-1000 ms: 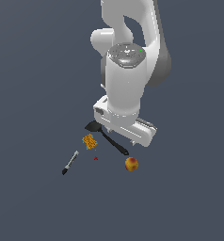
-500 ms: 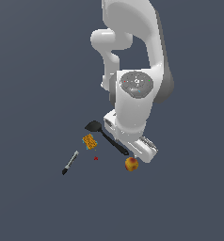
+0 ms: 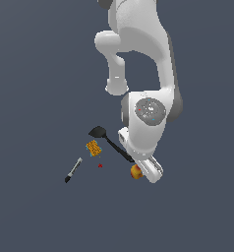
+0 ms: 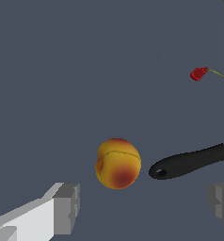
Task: Pick up a designated object from a clutter of objects.
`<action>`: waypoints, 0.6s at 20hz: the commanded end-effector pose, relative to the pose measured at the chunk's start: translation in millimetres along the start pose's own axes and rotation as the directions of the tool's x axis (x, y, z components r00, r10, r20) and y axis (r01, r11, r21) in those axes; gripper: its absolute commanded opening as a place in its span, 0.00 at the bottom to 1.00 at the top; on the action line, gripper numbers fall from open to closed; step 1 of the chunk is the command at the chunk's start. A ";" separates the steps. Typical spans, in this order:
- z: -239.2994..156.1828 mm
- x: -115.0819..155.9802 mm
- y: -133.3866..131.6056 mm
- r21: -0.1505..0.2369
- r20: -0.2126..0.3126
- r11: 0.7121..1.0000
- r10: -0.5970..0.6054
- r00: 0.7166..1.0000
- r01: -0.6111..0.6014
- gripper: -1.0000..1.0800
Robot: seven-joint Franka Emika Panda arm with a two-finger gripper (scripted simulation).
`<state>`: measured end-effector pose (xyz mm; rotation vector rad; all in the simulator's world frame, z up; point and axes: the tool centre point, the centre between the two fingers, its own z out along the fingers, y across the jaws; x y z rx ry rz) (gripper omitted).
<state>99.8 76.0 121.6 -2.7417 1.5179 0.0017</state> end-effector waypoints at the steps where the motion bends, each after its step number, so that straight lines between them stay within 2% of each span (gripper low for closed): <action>1: 10.7 -2.4 -4.0 -0.001 -0.002 0.999 0.046 0.999 -0.046 0.96; 12: 36.5 -9.1 -12.0 -0.005 -0.005 0.989 0.150 0.989 -0.150 0.96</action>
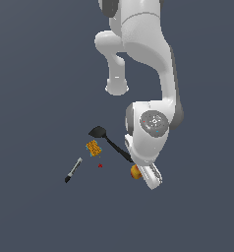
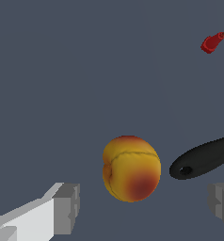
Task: Pick up a designated object from a clutter of objects.
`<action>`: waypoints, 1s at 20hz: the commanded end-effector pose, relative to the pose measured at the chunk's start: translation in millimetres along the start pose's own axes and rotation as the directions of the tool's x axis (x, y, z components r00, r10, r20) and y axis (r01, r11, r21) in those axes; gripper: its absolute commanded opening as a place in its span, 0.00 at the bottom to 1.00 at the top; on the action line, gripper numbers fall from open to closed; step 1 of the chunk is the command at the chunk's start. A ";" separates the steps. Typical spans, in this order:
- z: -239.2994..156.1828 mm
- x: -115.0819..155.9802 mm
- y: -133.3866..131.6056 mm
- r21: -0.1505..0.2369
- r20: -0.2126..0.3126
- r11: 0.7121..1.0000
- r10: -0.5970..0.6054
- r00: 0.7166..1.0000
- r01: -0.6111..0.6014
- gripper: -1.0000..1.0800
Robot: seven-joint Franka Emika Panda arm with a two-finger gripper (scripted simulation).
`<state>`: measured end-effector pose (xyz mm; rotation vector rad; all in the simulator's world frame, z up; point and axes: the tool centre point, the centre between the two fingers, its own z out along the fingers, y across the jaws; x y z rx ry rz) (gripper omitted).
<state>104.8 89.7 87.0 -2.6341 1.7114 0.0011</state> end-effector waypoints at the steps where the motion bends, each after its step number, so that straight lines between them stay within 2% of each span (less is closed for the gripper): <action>1: 2.5 -0.6 -0.9 0.000 -0.001 1.000 0.012 1.000 -0.012 0.96; 7: 6.2 -1.0 -0.7 0.000 0.000 1.000 0.010 1.000 -0.010 0.96; 15: 44.1 -1.1 0.4 0.000 -0.001 1.000 0.014 1.000 -0.014 0.96; 20: 53.2 -0.8 -0.7 0.000 -0.001 1.000 0.014 1.000 -0.014 0.96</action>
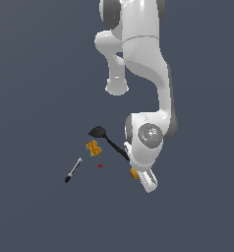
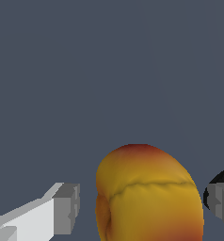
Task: Pick up a designated object from a clutter of objects.
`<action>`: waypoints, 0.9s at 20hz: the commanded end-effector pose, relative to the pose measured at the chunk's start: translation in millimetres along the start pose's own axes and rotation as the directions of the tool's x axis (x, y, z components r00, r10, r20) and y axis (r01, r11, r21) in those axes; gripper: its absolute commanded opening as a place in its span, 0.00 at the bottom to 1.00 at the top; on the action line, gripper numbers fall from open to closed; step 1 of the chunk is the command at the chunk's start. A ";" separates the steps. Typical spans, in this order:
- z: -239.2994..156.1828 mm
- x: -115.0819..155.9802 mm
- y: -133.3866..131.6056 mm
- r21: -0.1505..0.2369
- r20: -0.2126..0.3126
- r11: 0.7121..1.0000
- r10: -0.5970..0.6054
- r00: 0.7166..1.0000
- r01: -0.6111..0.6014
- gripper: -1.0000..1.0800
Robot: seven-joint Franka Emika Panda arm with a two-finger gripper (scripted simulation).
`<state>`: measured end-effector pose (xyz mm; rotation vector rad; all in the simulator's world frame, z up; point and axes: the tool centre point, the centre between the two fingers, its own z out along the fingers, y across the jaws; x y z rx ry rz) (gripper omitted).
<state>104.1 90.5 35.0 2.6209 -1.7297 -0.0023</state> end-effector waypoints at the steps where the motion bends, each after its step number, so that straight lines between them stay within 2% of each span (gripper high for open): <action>1: 1.1 0.3 -1.3 0.002 0.000 1.000 0.000 1.000 0.000 0.96; 2: 1.1 0.3 -1.3 0.002 0.000 1.000 0.000 1.000 0.000 0.00; 18: -8.1 -0.7 0.7 0.002 0.000 1.000 0.000 1.000 0.000 0.00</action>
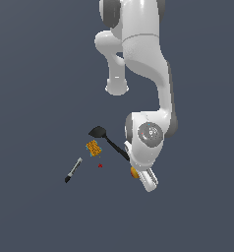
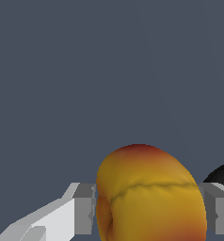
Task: Pick up a designated object from a clutter of objects.
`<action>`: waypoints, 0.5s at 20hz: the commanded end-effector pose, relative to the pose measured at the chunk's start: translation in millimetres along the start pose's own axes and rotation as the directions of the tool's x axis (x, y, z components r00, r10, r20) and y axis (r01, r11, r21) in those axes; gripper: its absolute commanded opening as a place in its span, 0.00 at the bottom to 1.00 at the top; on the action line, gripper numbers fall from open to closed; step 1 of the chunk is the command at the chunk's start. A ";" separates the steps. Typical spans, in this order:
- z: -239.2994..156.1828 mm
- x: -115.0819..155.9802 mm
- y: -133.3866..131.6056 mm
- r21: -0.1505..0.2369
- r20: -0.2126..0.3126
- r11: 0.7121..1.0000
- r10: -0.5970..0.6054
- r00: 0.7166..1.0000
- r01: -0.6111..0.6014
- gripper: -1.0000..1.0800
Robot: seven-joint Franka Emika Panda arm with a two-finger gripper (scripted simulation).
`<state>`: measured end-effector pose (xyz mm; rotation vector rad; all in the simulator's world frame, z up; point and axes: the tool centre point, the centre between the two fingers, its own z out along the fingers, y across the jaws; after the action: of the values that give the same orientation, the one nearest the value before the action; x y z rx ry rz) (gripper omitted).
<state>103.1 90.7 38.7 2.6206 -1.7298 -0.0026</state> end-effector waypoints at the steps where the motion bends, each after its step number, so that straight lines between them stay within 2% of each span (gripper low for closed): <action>1: -7.7 -0.6 0.6 0.002 -0.001 1.000 0.000 1.000 0.000 0.00; 10: -61.2 -6.3 11.6 0.002 0.000 1.000 0.000 1.000 0.000 0.00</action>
<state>92.1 91.6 87.2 2.6206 -1.7297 -0.0033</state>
